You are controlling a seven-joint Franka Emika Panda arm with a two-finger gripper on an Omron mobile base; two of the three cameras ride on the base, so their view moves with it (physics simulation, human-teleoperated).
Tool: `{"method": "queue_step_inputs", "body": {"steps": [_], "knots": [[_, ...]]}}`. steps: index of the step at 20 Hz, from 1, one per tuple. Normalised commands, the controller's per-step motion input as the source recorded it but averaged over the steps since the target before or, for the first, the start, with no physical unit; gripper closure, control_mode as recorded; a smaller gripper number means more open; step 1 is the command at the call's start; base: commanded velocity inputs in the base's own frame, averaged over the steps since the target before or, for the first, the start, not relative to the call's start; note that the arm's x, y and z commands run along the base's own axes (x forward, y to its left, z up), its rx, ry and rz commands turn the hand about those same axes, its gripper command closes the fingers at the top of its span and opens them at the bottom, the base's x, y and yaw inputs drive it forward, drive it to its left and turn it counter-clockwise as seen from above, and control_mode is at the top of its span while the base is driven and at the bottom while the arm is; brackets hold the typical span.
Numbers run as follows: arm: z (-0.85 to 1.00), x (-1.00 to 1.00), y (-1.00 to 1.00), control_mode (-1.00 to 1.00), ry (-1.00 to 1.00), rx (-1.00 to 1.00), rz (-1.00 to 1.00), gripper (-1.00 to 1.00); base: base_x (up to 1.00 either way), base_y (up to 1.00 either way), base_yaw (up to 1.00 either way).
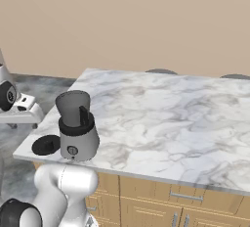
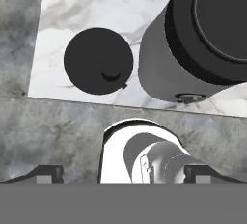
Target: Close the lid blender by securely placing the lid on top.
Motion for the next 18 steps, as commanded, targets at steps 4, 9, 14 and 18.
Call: {"method": "queue_step_inputs", "body": {"steps": [4,9,14,18], "knots": [[-0.45,0.01,0.04,-1.00,0.00,-0.01,0.10,-1.00,0.00,0.00,0.00],[-0.40,0.00,0.16,-1.00,0.00,-0.08,0.27,-1.00,0.00,0.00,0.00],[-0.21,0.13,0.39,-1.00,0.05,-0.24,0.31,-1.00,0.00,0.00,0.00],[-0.18,0.46,0.27,-1.00,0.16,-0.21,0.33,-1.00,0.00,0.00,0.00]]}}
